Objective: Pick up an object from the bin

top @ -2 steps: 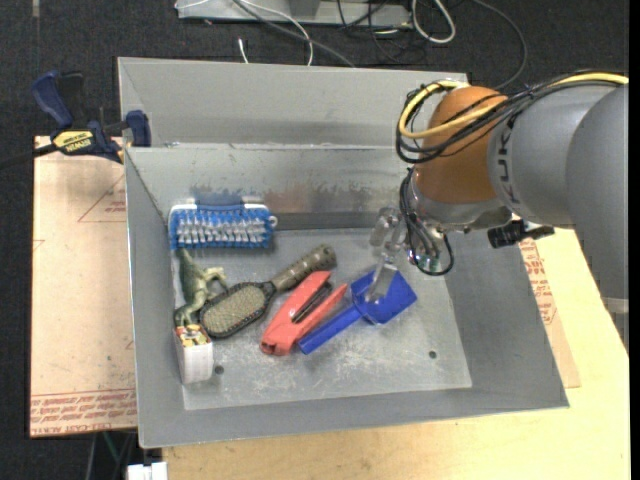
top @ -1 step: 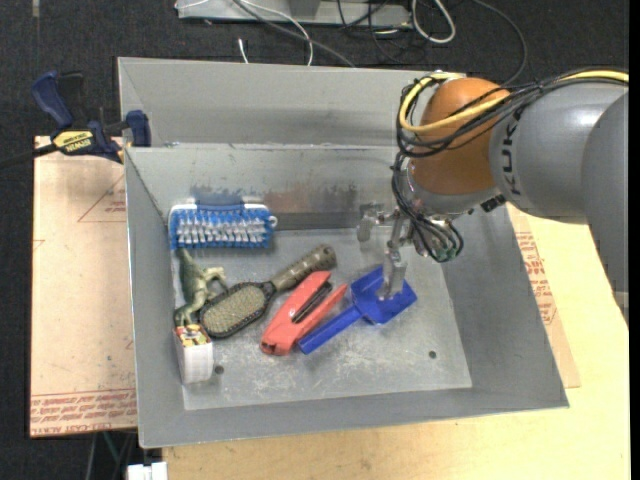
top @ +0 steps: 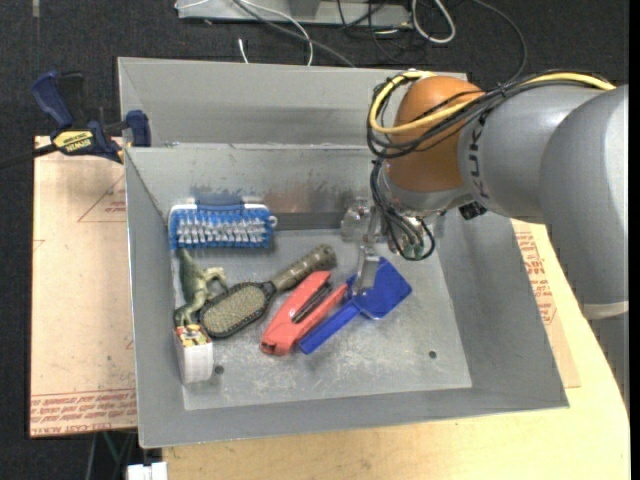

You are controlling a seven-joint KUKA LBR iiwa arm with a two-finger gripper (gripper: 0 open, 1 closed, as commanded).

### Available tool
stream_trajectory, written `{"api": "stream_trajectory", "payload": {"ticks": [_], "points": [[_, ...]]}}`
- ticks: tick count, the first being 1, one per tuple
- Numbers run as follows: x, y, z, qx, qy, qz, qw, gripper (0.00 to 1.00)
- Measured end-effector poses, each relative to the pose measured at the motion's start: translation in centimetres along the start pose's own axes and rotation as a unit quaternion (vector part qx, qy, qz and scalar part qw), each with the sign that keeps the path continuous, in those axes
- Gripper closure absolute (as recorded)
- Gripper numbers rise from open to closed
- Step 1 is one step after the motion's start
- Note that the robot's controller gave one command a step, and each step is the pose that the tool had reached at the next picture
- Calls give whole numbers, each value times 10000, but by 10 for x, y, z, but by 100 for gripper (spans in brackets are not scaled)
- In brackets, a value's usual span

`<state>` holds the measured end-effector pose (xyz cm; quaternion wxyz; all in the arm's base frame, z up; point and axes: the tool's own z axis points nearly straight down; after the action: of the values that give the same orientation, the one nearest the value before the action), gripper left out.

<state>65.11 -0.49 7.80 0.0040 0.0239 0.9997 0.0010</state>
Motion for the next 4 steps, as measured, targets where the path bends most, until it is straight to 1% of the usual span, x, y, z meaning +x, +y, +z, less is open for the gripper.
{"api": "stream_trajectory", "payload": {"ticks": [1,2,3,4], "points": [[2,6,5,6,-24,-857,9963,0],[6,35,6,7,-22,43,10000,0],[13,26,6,21,-67,-1362,9907,100],[13,26,6,20,-65,-1361,9907,100]]}}
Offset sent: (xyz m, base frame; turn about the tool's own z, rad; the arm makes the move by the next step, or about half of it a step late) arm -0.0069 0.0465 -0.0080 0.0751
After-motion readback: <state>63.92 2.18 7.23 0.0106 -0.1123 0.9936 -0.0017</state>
